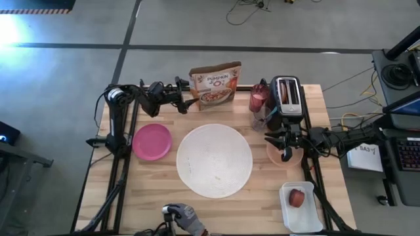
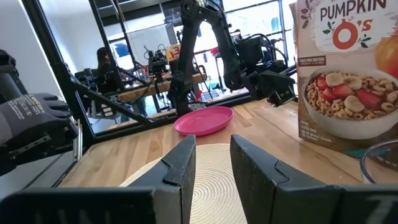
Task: Arrange a breakfast setting
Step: Put the pink plate on the white tablemat
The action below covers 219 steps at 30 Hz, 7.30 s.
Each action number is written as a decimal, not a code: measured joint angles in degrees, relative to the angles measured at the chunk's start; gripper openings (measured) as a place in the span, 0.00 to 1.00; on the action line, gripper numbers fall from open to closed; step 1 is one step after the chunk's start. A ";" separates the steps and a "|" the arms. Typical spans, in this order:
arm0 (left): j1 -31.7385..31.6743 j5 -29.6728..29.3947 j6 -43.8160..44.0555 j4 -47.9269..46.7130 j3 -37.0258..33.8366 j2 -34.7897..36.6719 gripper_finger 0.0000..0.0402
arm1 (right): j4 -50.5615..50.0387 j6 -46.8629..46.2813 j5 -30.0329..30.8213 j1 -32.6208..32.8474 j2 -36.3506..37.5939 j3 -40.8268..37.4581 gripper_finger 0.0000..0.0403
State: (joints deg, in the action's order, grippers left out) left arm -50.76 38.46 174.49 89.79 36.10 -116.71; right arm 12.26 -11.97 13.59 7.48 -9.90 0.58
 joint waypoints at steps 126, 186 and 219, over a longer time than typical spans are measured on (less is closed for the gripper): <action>-14.51 38.37 -110.37 -19.40 17.73 27.63 1.00 | -0.01 0.00 -0.01 0.01 0.01 0.00 0.23; 7.69 -43.59 -166.52 -157.35 41.65 33.14 1.00 | -0.01 0.00 -0.01 0.01 0.01 0.00 0.23; 35.87 -60.42 -135.45 -145.30 19.37 45.24 1.00 | 0.01 0.00 -0.01 0.00 0.01 0.00 0.23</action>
State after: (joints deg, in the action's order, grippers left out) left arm -14.90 -21.96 39.03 -55.51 55.47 -71.47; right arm 12.27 -11.97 13.58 7.48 -9.90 0.58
